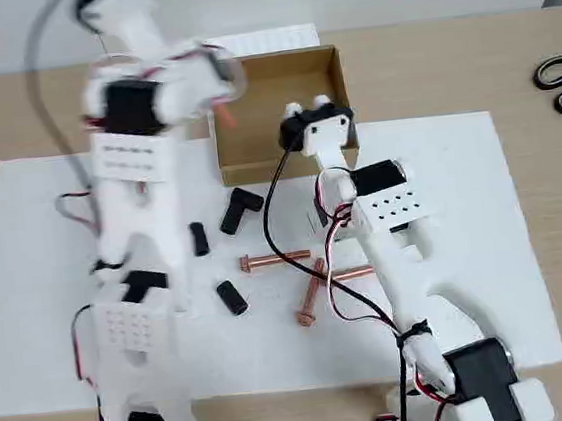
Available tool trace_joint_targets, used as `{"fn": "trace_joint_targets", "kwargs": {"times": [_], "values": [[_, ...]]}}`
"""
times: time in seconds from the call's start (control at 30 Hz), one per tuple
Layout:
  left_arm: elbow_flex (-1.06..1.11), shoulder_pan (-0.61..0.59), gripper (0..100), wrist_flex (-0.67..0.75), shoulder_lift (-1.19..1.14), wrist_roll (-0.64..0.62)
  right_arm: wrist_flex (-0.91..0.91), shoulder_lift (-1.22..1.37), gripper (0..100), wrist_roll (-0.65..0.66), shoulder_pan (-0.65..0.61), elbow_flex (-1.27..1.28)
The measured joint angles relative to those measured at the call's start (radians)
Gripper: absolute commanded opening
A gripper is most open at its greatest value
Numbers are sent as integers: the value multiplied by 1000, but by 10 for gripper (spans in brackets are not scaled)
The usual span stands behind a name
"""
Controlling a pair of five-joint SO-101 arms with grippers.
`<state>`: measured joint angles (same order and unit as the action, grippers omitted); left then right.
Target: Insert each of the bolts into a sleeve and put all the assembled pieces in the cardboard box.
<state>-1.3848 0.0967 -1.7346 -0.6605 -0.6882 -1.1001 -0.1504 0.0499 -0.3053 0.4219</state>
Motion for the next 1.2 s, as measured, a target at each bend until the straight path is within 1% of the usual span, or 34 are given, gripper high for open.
{"fn": "trace_joint_targets", "kwargs": {"times": [0.1, 0.27, 0.4, 0.57, 0.7, 0.8, 0.9, 0.93, 1.0, 1.1, 1.17, 1.2], "values": [[0, -38, 7, 0, 0, 12, 92, 0, 4, 20, 40, -15], [0, -40, 7, 0, 0, 15, 255, 2, 4, 20, 115, -141], [0, -40, 9, 0, 0, 15, 387, -18, 4, 20, 132, -158], [-12, -40, 8, 0, 0, 15, 390, -196, 4, 20, 117, -150], [-69, -21, 7, 0, 0, 75, 267, -466, 4, 20, 92, -63], [-107, 23, 7, 0, 0, 129, 213, -729, 4, 20, 95, 71], [-115, 69, 7, 0, 0, 147, 224, -1003, 5, 20, 89, 310], [-115, 80, 7, 0, 0, 147, 256, -1088, 5, 20, 89, 404], [-115, 91, 7, 0, 0, 147, 364, -1255, 5, 20, 101, 615], [-98, 91, 7, 0, 0, 149, 634, -1481, 5, 21, 101, 947], [-66, 94, 7, 0, -9, 149, 819, -1585, 5, 32, 97, 1148], [-54, 98, 7, 0, -21, 150, 873, -1600, 5, 34, 80, 1209]]}}
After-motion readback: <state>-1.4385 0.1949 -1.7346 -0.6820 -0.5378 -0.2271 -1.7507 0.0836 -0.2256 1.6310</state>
